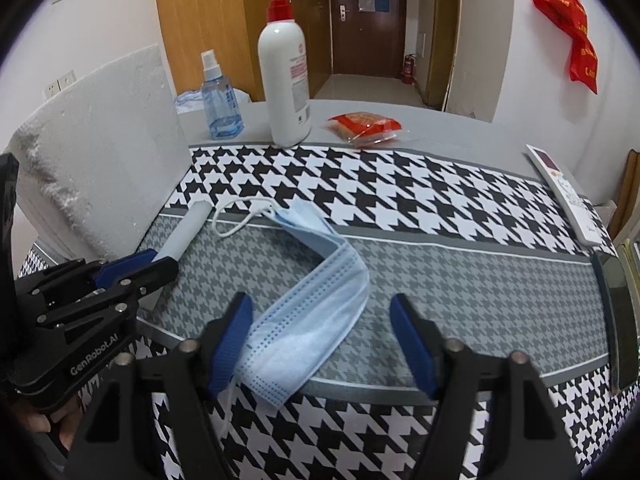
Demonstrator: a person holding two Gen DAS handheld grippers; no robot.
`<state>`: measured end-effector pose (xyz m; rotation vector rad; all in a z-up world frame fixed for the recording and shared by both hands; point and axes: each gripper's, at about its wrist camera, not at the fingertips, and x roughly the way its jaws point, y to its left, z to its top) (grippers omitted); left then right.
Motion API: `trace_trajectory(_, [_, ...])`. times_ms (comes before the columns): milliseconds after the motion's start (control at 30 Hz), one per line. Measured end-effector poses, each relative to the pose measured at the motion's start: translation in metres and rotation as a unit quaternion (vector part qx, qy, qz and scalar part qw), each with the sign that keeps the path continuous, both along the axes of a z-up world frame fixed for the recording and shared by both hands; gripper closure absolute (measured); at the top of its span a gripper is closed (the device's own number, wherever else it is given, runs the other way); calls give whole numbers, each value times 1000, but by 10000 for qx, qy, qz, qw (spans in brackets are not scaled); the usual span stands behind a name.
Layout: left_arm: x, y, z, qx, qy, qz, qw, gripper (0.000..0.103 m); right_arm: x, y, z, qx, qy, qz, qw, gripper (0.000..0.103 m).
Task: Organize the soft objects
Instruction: 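Close the left gripper on the white foam strip while the right gripper closes on the blue mask, then lift the foam strip and blue mask and carry both toward the white foam box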
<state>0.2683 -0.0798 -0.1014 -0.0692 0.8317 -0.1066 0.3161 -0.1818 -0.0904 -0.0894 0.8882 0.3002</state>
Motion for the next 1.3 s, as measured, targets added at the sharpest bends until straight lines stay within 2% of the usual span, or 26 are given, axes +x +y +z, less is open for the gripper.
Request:
trace_trajectory(167, [-2,0,1,-11,-32,-23,10000,82,0,0,-10,-86,148,11,9999,54])
trace_trajectory(267, [-4,0,2,-26,-82,-42,10000,82,0,-5,-11,-114,163,-74,9998,55])
trace_trajectory(367, [-8,-1,5,-16,-127,-91,9999,82,0,-11,-11,-102,175,-155,9997,63])
trace_trajectory(567, [-10,-3,6,-34,-174,-151,9997,82,-2,-23,-14,-144,180,-412,9989,63])
trace_trajectory(700, [-12,-6,7,-29,-224,-214,9995,82,-3,-23,-16,-241,113,-393,9989,63])
trace_trajectory(800, [-14,-9,9,-35,-277,-281,9992,82,-3,-25,-16,-195,91,-386,9990,68])
trace_trajectory(867, [-15,-10,10,-36,-306,-343,9989,82,-3,-29,-16,-87,61,-409,9991,77])
trace_trajectory(933, [-16,-11,11,-32,-356,-372,9987,82,-3,-40,-17,240,56,-494,9985,84])
trace_trajectory(1100, [-18,-13,15,-85,-442,-440,9980,82,-7,-46,-10,567,24,-452,9974,86])
trace_trajectory(1300, [-33,-10,33,-123,-749,-481,9960,82,-23,-50,10,648,-292,-488,9963,86])
